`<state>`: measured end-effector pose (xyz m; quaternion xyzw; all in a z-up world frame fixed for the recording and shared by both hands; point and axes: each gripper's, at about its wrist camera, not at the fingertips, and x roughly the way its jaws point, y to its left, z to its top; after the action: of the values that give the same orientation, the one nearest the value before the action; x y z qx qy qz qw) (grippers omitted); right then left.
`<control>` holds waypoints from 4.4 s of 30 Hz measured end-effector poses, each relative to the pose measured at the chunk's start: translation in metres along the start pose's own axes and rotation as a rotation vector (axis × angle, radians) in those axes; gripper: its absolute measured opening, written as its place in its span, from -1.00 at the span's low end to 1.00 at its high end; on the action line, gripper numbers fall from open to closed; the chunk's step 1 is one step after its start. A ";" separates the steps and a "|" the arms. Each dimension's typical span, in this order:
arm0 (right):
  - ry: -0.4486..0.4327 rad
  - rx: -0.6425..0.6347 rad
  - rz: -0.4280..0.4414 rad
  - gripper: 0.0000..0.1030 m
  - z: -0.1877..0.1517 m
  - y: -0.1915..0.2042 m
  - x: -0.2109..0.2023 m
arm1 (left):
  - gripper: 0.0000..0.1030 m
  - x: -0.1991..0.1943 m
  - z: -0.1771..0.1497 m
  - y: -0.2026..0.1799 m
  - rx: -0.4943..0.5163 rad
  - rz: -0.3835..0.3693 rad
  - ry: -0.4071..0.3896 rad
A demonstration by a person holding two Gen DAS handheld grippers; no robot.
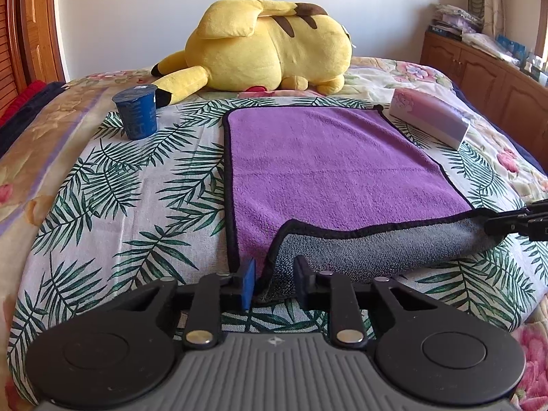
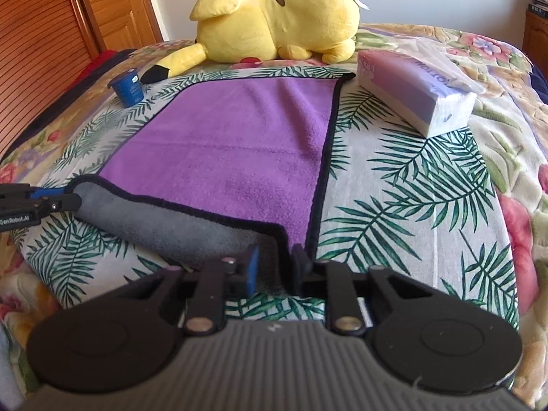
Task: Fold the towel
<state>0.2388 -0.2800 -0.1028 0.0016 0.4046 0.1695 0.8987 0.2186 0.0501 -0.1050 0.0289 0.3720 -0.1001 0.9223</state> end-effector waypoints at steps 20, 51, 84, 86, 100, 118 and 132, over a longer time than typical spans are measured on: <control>-0.099 -0.033 0.034 -0.92 0.006 -0.001 -0.012 | -1.00 -0.020 0.010 -0.002 0.001 -0.018 -0.105; -0.300 -0.112 0.049 -0.92 0.042 -0.004 -0.029 | -1.00 -0.038 0.052 -0.005 0.065 -0.055 -0.242; -0.382 -0.211 0.011 -0.93 0.083 -0.006 -0.008 | -1.00 0.000 0.120 -0.001 0.164 -0.056 -0.295; -0.387 -0.227 0.006 -0.93 0.086 -0.007 -0.008 | -1.00 0.000 0.122 0.000 0.167 -0.049 -0.301; -0.440 -0.286 -0.018 -0.93 0.112 -0.016 0.000 | -1.00 0.015 0.138 0.004 0.182 -0.006 -0.376; -0.473 -0.296 -0.097 -0.93 0.144 -0.028 0.045 | -1.00 0.067 0.166 0.018 0.162 0.071 -0.380; -0.372 -0.293 -0.127 -0.93 0.138 -0.046 0.113 | -1.00 0.139 0.162 0.029 0.151 0.118 -0.291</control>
<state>0.4228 -0.2704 -0.0983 -0.1228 0.2025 0.1663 0.9572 0.4325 0.0355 -0.0854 0.1051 0.2239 -0.0767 0.9659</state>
